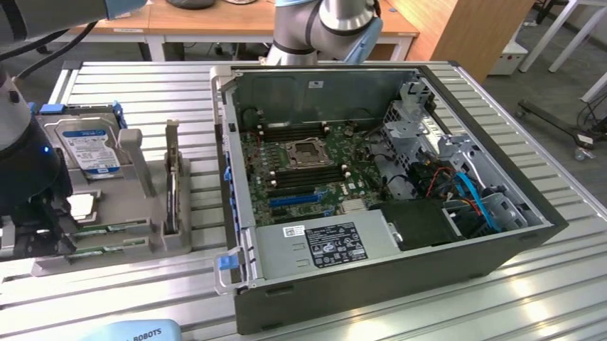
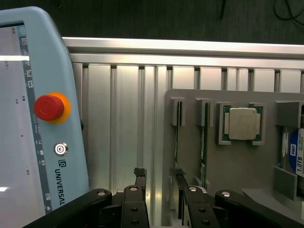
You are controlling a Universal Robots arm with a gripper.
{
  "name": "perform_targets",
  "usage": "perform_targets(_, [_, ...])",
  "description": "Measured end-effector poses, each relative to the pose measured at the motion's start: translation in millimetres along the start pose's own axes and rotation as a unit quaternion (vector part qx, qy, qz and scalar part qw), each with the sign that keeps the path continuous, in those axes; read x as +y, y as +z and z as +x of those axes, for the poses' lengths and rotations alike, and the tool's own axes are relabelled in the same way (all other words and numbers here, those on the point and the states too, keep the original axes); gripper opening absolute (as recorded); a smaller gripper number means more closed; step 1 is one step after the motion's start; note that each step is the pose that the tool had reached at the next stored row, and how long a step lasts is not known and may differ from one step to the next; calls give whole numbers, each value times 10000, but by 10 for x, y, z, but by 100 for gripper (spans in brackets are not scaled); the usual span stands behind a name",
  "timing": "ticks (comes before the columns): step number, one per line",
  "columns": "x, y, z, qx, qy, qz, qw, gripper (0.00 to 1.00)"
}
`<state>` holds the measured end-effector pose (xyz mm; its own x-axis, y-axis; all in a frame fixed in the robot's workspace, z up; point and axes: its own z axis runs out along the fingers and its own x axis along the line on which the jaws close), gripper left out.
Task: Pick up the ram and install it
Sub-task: 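Pick up the ram and move it above insertion slot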
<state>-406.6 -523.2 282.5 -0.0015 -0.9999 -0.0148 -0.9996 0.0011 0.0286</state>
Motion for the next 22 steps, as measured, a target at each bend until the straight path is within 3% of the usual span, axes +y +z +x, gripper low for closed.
perform_targets(10, [-1, 20, -230, -1, 9, 0, 10000, 35])
perform_targets(19, [0, 24, -283, 0, 13, 0, 10000, 35])
perform_targets(22, [0, 30, -352, -1, 16, 0, 10000, 35])
